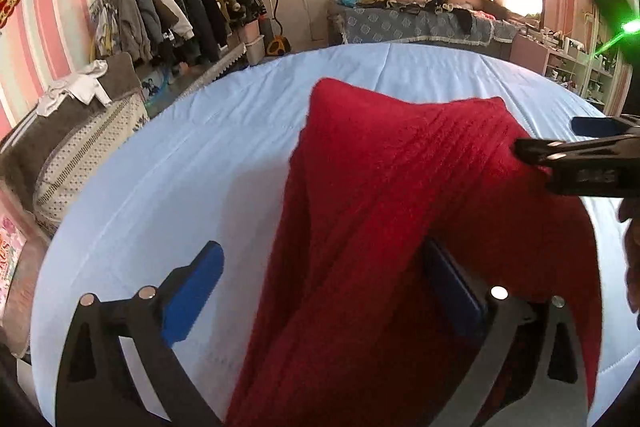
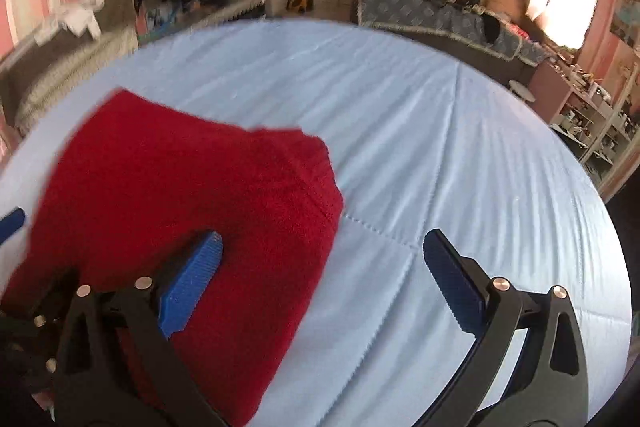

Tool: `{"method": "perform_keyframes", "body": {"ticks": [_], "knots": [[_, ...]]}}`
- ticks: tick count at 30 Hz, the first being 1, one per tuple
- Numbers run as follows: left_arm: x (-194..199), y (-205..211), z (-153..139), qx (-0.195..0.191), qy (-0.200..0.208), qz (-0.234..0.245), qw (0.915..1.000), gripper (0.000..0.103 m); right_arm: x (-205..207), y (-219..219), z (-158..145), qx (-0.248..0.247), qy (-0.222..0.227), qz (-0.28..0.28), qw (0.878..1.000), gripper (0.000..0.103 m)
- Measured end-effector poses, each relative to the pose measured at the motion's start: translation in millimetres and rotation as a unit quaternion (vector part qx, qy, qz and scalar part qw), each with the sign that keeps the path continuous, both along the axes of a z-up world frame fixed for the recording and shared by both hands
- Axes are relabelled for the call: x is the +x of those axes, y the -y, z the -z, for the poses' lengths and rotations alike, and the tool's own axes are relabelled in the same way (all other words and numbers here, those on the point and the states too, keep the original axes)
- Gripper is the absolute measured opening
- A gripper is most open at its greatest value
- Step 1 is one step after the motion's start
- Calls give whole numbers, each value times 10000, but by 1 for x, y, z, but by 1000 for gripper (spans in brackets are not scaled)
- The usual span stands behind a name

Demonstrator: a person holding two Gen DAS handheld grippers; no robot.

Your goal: Fold small clothes

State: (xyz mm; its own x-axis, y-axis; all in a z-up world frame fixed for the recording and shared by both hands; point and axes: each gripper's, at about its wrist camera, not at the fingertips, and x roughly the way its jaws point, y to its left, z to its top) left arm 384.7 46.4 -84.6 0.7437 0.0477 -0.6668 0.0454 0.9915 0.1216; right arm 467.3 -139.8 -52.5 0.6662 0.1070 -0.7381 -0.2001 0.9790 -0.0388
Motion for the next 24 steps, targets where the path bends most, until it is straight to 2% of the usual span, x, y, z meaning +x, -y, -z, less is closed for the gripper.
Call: {"method": "perform_keyframes", "body": {"ticks": [3, 6, 8, 10, 12, 13, 16, 18, 20, 22, 24], "knots": [[-15, -8, -13, 119, 242, 5, 9996, 100, -44, 0, -16, 150, 280, -338, 9989, 100], [-29, -27, -16, 59, 323, -216, 9992, 100, -84, -6, -9, 43, 242, -614, 9978, 100], [-33, -41, -7, 55, 159, -353, 9992, 100, -106, -11, 3, 22, 98, -745, 9972, 100], [-35, -45, 12, 40, -191, -323, 9993, 100, -117, -20, 22, -298, -44, -804, 9963, 100], [-41, -46, 23, 23, -185, -308, 9994, 102, -124, -29, 46, -490, -56, -709, 9963, 100], [-45, -45, 25, 44, -110, -298, 9995, 102, -126, -26, 48, -336, 28, -662, 9972, 100], [-51, -49, 19, -200, -113, -266, 9994, 101, -121, -15, 40, 68, -262, -458, 9986, 100], [-59, -53, 5, -331, 27, -187, 9993, 101, -125, -1, 23, 529, -295, -441, 9972, 100], [-65, -58, -10, -430, 167, -141, 9988, 101, -125, 10, 5, 779, -176, -342, 9962, 100], [-62, -62, -20, -627, 107, -85, 9979, 101, -120, 21, -4, 1127, -247, -261, 9930, 100], [-53, -67, -27, -758, -18, -105, 9971, 101, -108, 35, -7, 1633, -513, -64, 9852, 100]]}}
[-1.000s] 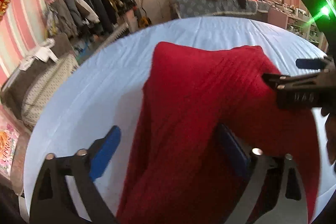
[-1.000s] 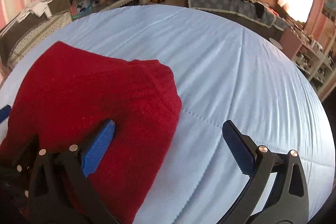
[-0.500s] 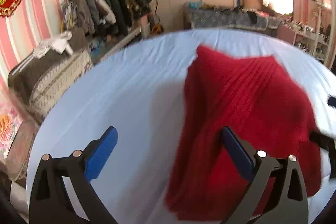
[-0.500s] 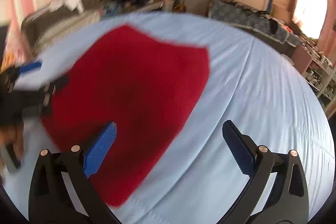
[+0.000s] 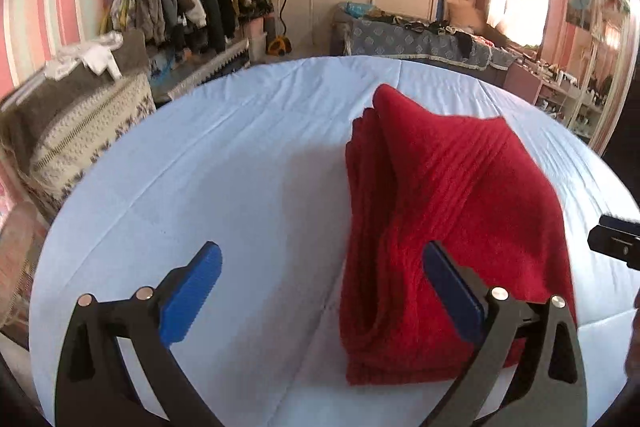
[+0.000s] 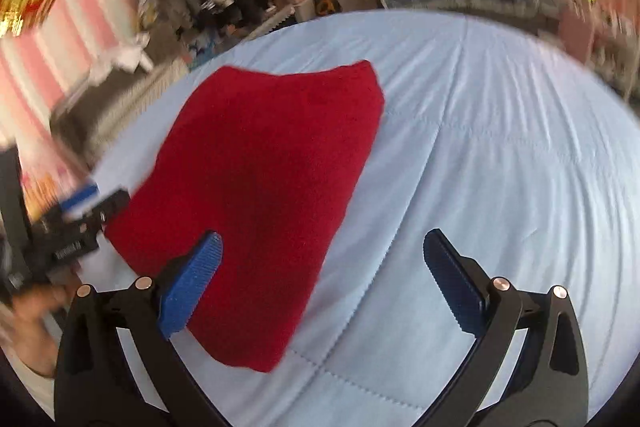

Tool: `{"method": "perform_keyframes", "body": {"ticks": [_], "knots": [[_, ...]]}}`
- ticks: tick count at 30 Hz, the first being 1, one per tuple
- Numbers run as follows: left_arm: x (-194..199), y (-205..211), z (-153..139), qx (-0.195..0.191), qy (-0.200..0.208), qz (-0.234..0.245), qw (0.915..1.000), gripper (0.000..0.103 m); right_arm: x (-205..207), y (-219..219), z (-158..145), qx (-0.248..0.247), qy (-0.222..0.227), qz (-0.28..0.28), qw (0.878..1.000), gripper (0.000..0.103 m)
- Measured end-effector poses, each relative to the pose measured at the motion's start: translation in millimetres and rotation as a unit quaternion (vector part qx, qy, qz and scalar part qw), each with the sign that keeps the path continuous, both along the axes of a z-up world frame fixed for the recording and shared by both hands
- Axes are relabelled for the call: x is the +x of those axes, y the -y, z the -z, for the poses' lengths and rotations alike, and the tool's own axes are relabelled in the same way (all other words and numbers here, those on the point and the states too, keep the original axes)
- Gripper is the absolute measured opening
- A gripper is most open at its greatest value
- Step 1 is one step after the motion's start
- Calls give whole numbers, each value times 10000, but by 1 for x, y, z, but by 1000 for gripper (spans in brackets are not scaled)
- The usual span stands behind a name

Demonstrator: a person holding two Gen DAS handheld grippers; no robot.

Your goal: Fold small clothes

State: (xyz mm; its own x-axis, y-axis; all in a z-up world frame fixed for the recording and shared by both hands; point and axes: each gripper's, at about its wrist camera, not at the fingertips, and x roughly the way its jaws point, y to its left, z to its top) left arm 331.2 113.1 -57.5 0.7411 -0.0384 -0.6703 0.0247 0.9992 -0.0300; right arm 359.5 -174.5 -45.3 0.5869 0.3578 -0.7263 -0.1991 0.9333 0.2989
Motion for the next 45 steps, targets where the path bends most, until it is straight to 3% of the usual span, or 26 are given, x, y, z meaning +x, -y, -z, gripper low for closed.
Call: {"method": "perform_keyframes", "body": {"ticks": [2, 4, 5, 9, 12, 14, 16, 17, 18, 22, 26, 30, 32, 34, 39, 41, 43, 45], "knots": [[8, 2, 1, -55, -200, 111, 9997, 101, 8, 5, 1, 223, -181, 141, 9995, 100], [17, -1, 6, -447, -514, 249, 9974, 101, 14, 7, 3, 457, -358, 179, 9981, 100], [19, -3, 13, -744, -708, 313, 9942, 101, 16, 7, 4, 497, -403, 196, 9978, 100], [22, -9, 27, -1289, -1082, 356, 9851, 101, 12, 2, 7, 580, -449, 119, 9972, 100], [21, -14, 40, -1779, -1361, 397, 9738, 99, 7, 0, 5, 590, -440, 49, 9973, 100], [18, -12, 42, -1638, -1378, 452, 9758, 89, 6, -1, 5, 601, -437, 30, 9972, 100], [19, -9, 42, -1648, -1440, 567, 9741, 69, 9, -2, 7, 576, -453, 12, 9973, 100], [19, -8, 41, -1759, -1468, 610, 9715, 63, 10, -2, 7, 548, -460, 3, 9974, 100], [19, -6, 40, -1828, -1486, 671, 9695, 46, 11, -3, 9, 548, -478, -1, 9974, 100], [15, 4, 31, -1575, -1362, 759, 9751, 36, 15, -5, 18, 619, -630, -41, 9961, 100], [10, 3, 31, -1609, -1271, 695, 9763, 32, 20, -3, 30, 913, -857, 33, 9921, 100], [12, 3, 31, -1587, -1338, 690, 9758, 36, 25, 2, 41, 1216, -1145, 118, 9859, 100], [14, -1, 27, -1532, -1318, 585, 9776, 51, 24, 1, 41, 1204, -1127, 101, 9862, 100], [16, -4, 30, -1564, -1401, 599, 9759, 83, 23, -1, 40, 1199, -1114, 73, 9865, 100], [17, -6, 45, -1910, -1686, 685, 9646, 86, 23, -2, 37, 1155, -1066, 40, 9876, 100], [14, -6, 45, -1939, -1616, 705, 9650, 84, 23, -3, 36, 1113, -1056, 10, 9882, 100], [13, -6, 44, -2084, -1607, 825, 9612, 44, 23, -2, 36, 1094, -1054, 9, 9884, 100], [9, -2, 40, -2068, -1572, 873, 9617, 38, 24, -3, 38, 1065, -1072, 26, 9885, 100]]}}
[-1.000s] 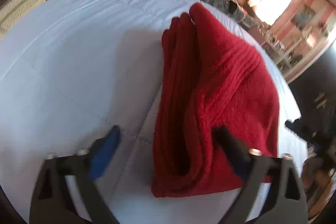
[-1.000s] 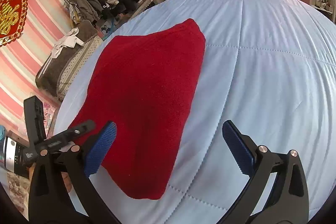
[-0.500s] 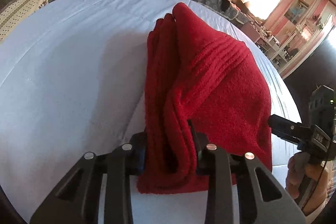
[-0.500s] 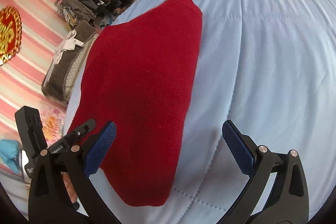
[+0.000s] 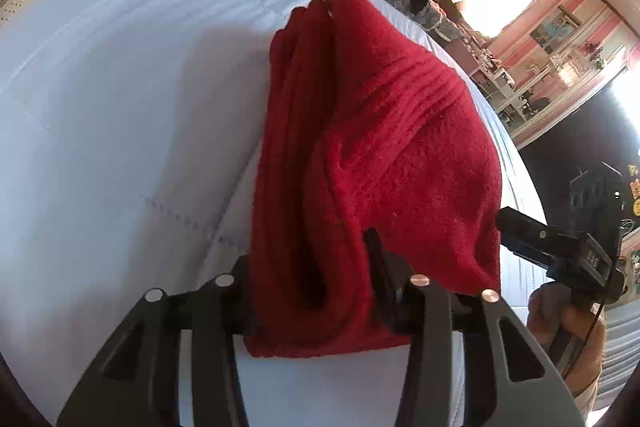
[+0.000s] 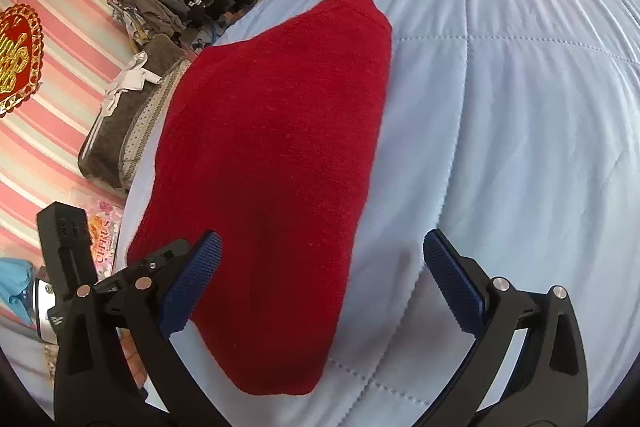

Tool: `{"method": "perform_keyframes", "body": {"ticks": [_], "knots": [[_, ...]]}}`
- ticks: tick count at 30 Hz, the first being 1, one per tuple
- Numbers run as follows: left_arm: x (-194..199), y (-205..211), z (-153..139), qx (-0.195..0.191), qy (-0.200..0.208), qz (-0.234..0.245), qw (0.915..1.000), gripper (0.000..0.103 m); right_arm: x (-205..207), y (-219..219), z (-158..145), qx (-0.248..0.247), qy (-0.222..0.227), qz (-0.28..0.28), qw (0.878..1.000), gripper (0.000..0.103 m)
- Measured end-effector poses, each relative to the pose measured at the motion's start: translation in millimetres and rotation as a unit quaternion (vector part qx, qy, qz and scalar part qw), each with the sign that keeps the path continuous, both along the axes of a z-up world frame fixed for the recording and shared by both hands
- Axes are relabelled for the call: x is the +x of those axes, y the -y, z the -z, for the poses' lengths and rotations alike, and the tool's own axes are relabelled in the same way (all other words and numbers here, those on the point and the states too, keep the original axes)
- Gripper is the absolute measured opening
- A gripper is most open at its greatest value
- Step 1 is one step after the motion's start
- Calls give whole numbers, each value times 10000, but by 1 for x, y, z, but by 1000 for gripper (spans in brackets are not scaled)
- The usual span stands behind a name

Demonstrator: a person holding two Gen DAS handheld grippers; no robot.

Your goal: Fold small clothes

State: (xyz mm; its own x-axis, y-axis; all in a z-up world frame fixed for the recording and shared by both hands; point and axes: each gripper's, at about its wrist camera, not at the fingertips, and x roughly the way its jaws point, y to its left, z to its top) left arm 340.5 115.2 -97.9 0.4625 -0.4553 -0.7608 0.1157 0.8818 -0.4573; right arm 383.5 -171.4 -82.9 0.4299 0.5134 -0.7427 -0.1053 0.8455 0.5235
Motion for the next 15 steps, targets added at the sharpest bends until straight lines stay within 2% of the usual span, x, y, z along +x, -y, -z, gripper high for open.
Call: {"method": "perform_keyframes", "body": {"ticks": [1, 4, 7, 14, 15], "knots": [[-2, 3, -3, 97, 64, 20, 9999, 33, 0, 0, 2, -11, -22, -4, 10000, 100], [-6, 5, -9, 214, 188, -5, 9996, 29, 3, -2, 5, -8, -72, 0, 10000, 100], [-9, 7, -10, 306, 267, -17, 9992, 28, 7, 0, 9, 138, -157, 11, 9998, 100], [-8, 23, -14, 821, 532, -26, 9952, 28, 15, -5, 10, 381, -251, -63, 9989, 100], [-10, 24, -14, 875, 561, -31, 9946, 28, 15, -7, 10, 357, -242, -93, 9990, 97]]}}
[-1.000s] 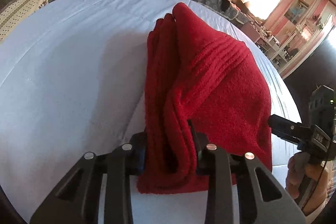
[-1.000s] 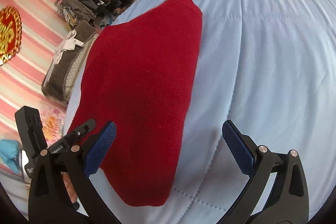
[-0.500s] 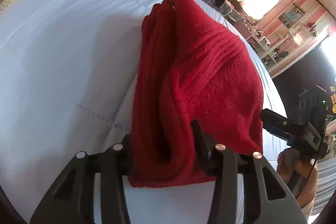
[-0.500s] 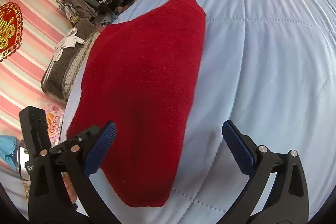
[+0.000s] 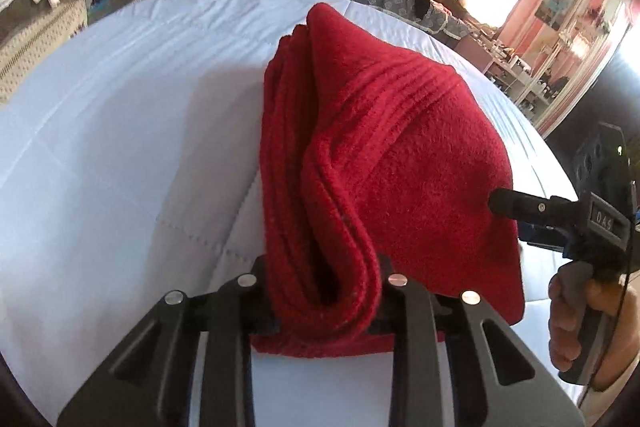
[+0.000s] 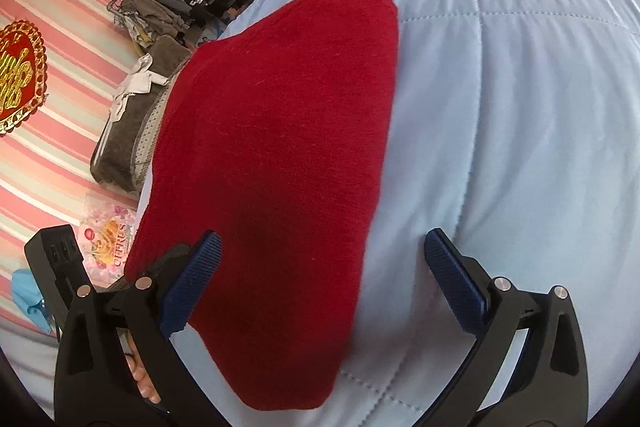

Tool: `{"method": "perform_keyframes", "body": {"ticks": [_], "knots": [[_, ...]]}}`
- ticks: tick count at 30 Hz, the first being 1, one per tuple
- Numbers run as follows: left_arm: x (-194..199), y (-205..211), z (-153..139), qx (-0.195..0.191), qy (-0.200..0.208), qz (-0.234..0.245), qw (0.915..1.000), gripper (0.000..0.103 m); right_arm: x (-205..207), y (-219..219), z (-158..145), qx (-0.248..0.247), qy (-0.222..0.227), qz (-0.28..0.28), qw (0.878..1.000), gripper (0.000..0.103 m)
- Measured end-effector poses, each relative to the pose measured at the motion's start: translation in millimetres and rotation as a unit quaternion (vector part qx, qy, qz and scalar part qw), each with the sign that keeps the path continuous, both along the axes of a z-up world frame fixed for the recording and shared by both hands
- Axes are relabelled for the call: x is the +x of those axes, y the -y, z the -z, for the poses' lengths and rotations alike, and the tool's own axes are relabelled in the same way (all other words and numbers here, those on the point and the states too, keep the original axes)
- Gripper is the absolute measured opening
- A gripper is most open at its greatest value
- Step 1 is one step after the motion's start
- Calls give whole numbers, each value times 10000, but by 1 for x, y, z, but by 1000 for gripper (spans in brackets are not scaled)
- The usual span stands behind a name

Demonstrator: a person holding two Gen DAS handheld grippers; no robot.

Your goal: Fold small clothes

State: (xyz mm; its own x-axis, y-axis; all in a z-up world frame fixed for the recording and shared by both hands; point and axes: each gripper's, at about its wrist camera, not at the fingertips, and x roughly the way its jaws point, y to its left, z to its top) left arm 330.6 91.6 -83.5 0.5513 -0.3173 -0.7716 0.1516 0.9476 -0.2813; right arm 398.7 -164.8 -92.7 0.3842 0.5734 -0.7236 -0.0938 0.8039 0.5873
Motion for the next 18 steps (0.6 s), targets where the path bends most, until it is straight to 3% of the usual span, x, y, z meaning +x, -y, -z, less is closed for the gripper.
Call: {"method": "perform_keyframes", "body": {"ticks": [2, 4, 10, 18], "knots": [[-1, 2, 0, 96, 41, -4, 9999, 27, 1, -8, 0, -80, 24, -161, 9998, 59], [-1, 3, 0, 136, 57, -5, 9999, 27, 1, -12, 2, -104, 18, -199, 9997, 46], [0, 7, -3, 188, 111, -33, 9998, 26, -6, -20, -11, -419, 391, -223, 9981, 29], [2, 12, -15, 194, 233, -22, 9995, 25, -13, -18, -32, -455, 871, -296, 9947, 24]]}}
